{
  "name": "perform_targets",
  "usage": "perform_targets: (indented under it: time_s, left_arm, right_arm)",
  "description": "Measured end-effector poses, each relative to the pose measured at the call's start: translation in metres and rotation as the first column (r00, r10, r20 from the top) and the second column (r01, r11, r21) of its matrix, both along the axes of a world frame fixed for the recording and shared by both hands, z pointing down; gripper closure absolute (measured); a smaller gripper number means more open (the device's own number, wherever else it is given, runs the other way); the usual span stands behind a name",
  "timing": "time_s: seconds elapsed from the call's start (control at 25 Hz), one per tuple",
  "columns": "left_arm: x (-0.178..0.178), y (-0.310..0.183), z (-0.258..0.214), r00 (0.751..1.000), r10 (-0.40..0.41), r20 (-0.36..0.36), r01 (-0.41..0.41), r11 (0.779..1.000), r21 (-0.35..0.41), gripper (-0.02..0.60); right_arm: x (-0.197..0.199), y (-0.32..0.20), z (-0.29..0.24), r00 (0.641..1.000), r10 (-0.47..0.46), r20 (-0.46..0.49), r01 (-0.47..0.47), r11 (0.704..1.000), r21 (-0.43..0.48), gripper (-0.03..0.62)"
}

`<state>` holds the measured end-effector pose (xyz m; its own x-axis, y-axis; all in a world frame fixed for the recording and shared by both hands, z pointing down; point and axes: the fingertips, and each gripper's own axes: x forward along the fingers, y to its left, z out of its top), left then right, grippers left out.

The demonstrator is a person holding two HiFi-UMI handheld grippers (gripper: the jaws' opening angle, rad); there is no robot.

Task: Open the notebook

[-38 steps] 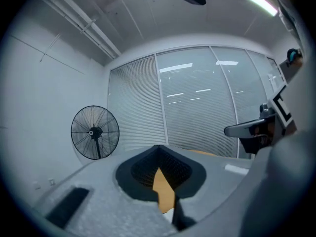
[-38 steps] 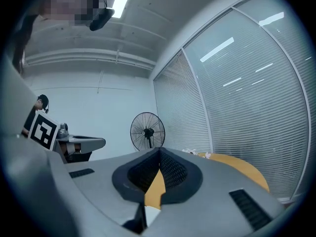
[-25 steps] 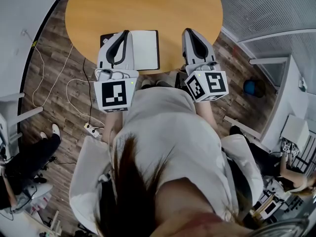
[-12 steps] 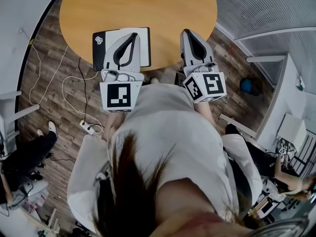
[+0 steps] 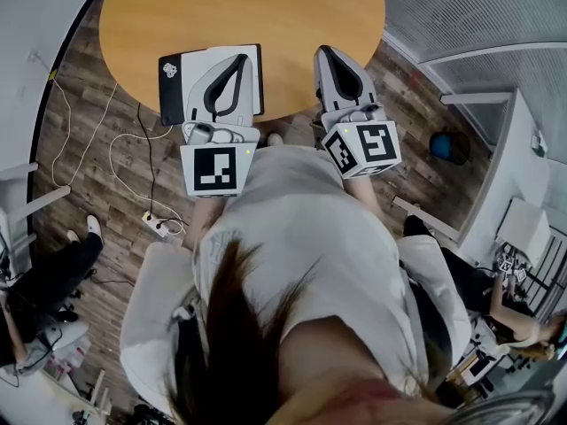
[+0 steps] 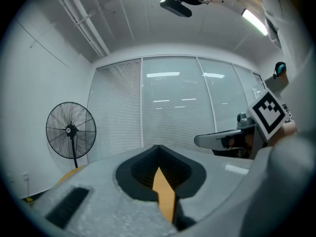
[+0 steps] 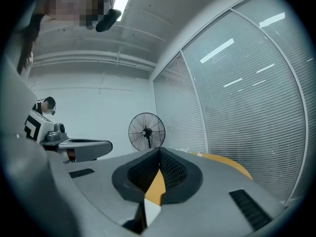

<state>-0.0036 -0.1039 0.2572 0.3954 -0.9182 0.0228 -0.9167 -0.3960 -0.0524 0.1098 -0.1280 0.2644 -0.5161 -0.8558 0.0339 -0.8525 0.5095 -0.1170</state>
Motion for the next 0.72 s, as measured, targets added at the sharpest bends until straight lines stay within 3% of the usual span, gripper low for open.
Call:
perform_targets:
  time_s: [0.72]
  left_arm:
    - [-0.006,-0.003,0.013,1.000,-0.013,-0.008,0.013,0.999,-0.042,0.565]
  right_arm:
    - [-0.025,0.000,0.012,0.998,-0.061,-0.017,0.060,0.998,-0.029,0.594]
